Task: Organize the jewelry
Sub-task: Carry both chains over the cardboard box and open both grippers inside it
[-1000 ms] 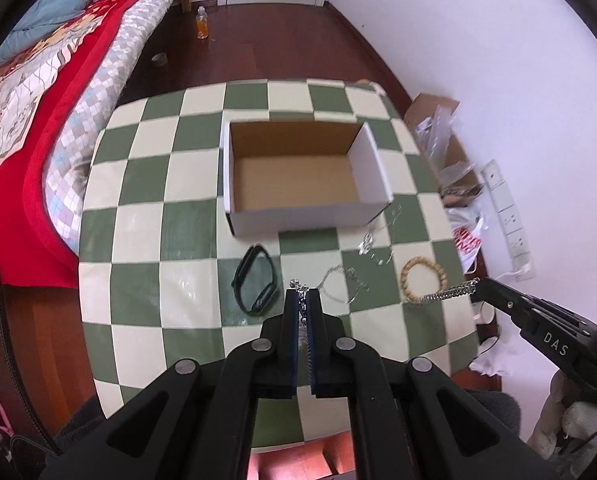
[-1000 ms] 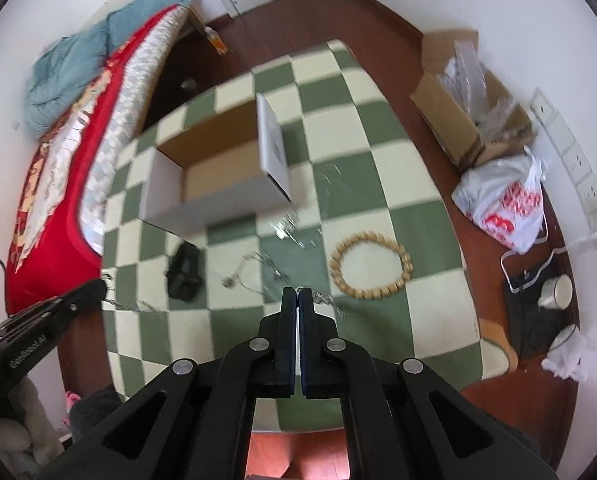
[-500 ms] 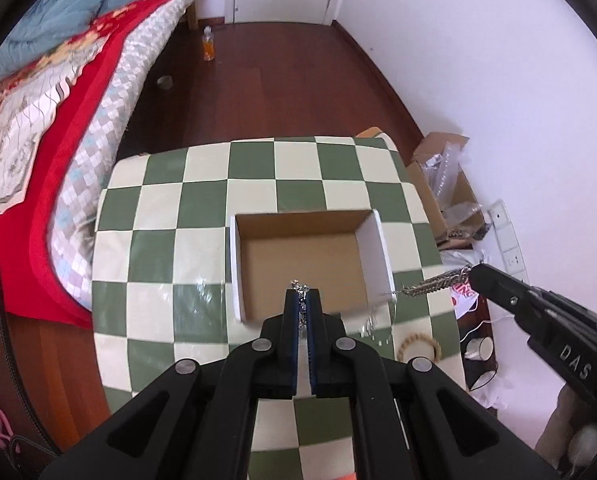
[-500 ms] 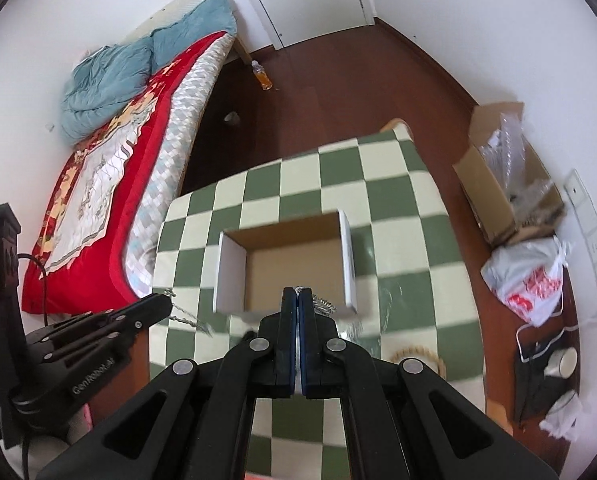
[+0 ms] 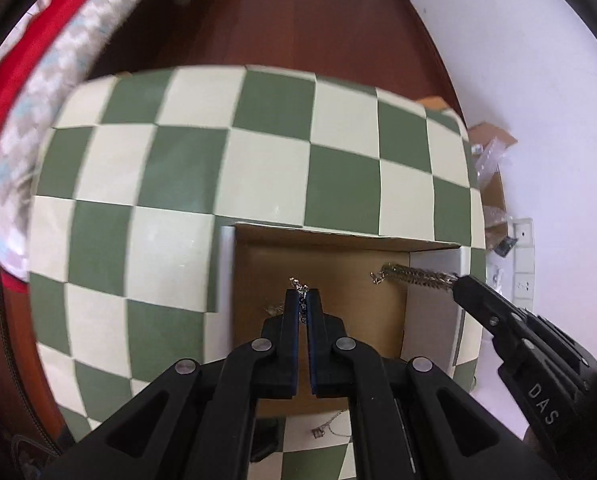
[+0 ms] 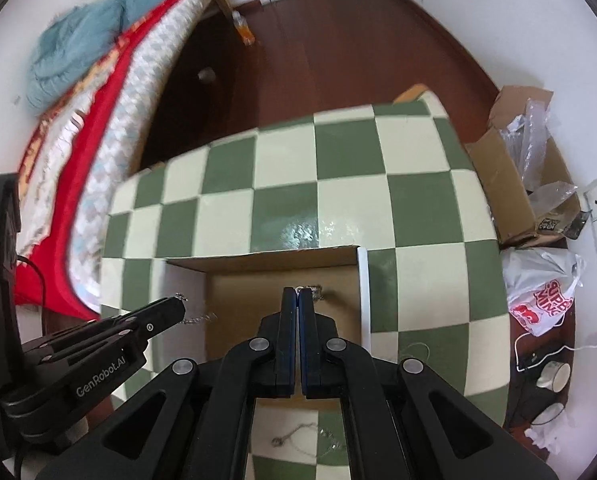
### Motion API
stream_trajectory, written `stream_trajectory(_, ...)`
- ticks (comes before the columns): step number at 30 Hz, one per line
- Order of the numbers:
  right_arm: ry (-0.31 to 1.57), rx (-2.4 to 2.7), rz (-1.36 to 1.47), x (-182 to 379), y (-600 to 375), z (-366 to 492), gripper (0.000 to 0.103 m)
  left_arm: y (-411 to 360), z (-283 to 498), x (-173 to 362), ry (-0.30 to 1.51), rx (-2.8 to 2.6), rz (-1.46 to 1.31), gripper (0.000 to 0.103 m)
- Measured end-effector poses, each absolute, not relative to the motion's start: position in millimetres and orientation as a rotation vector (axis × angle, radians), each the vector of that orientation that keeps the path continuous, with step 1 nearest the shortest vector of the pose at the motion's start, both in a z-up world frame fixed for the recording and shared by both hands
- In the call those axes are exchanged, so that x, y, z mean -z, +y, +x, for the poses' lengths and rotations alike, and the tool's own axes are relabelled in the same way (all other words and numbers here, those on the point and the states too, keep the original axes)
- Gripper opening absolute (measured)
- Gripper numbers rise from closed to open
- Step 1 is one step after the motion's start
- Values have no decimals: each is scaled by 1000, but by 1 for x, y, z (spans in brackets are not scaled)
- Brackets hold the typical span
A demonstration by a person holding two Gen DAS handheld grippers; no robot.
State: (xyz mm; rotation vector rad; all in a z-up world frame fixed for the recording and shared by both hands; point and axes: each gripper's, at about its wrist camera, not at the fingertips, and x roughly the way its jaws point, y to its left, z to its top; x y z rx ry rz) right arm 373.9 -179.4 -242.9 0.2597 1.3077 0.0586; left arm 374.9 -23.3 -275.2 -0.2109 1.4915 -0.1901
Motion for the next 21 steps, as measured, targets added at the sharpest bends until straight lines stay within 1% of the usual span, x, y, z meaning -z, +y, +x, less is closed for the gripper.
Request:
stream_trajectory(2,1335,-69,252,254,-179,381,1,-26,383,284,1531,164,-212,2)
stream_trajectory(5,1378,-54,269,267,-183,391,2,-28,390,277,1506,135,-187,6)
stream_trajectory(6,1384,-48,278,268,-185,392,5,-26,392,275,1500,124,-184,6)
stream_trajectory(7,1391,-54,285,268,-186,392,21,-25,393,271,1486,104,-169,11)
stream_trajectory(8,1398,-55,289,267,-186,392,33,-25,394,265,1472,76,-134,31)
stream_trajectory(9,1397,-50,296,264,-188,391,55,-23,393,261,1457,69,-130,43)
stream_trajectory(10,1392,-43,295,262,-190,389,62,-21,393,258,1442,60,-126,75)
stream_trajectory(11,1396,-35,291,259,-191,386,62,-19,390,252,1415,35,-101,94)
stream_trajectory(12,1399,-32,286,257,-192,385,62,-17,387,245,1383,13,-82,95)
stream_trajectory(13,1401,-30,263,255,-191,381,69,-15,384,242,1369,6,-67,95)
stream_trajectory(14,1409,-29,249,253,-190,378,74,-13,383,241,1368,-1,-52,98)
stream_trajectory(16,1418,-29,205,249,-186,368,93,-10,376,237,1353,-24,-6,103)
stream_trajectory(17,1419,-23,178,248,-184,365,95,-10,371,235,1337,-43,30,103)
stream_trajectory(20,1425,-8,93,247,-177,350,95,-3,356,230,1291,-68,77,103)
stream_trajectory(21,1431,-4,93,248,-176,343,98,1,349,229,1275,-80,79,103)
